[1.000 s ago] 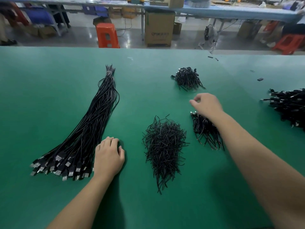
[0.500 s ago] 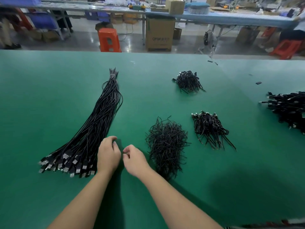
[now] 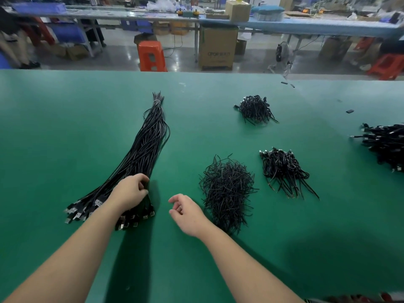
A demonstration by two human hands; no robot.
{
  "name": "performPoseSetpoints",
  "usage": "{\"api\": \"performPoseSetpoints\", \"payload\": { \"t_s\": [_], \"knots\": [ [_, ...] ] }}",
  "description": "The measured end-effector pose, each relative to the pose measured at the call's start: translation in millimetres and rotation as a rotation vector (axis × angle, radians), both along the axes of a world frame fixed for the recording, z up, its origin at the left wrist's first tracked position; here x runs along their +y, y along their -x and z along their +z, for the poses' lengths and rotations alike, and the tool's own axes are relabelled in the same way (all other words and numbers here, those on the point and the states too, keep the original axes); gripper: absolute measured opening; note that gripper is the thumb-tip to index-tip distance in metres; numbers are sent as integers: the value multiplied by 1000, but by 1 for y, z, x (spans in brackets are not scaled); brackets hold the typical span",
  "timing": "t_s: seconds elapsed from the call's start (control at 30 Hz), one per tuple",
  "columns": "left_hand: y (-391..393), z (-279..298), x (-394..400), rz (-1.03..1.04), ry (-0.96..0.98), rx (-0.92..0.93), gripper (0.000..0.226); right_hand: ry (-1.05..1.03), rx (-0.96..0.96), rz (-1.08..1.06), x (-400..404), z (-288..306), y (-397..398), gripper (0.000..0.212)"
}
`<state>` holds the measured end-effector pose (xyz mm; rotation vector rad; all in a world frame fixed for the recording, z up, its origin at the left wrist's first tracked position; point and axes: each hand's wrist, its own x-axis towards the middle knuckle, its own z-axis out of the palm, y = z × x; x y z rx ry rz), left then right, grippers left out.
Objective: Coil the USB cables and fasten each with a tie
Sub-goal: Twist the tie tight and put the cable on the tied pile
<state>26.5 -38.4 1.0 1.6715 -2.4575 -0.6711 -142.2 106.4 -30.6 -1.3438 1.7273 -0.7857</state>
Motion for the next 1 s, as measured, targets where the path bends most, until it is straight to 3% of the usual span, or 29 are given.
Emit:
{"api": "performPoseSetpoints", "payload": {
  "t_s": [0.17,0.3,0.57,0.67,0.77,1.0],
  "knots": [
    [1,3,6,-207,93,-380,58,-9,-15,2,0,1,0,26],
    [6,1,10,-238,153,-455,44,0,-19,1,1,-1,0,26],
    [-1,-14,22,-289,411,-179,12,1,1,2,1,-1,0,35],
    [-1,-15,24,-342,441,-170,10,11,52,25,1,-2,-2,50],
    [0,-17,27,-346,424,-145,17,16,99,61,2,-4,-5,47],
    [17,-11,45,55,181,-8,30,0,128,80,4,-8,-8,45]
  ]
}}
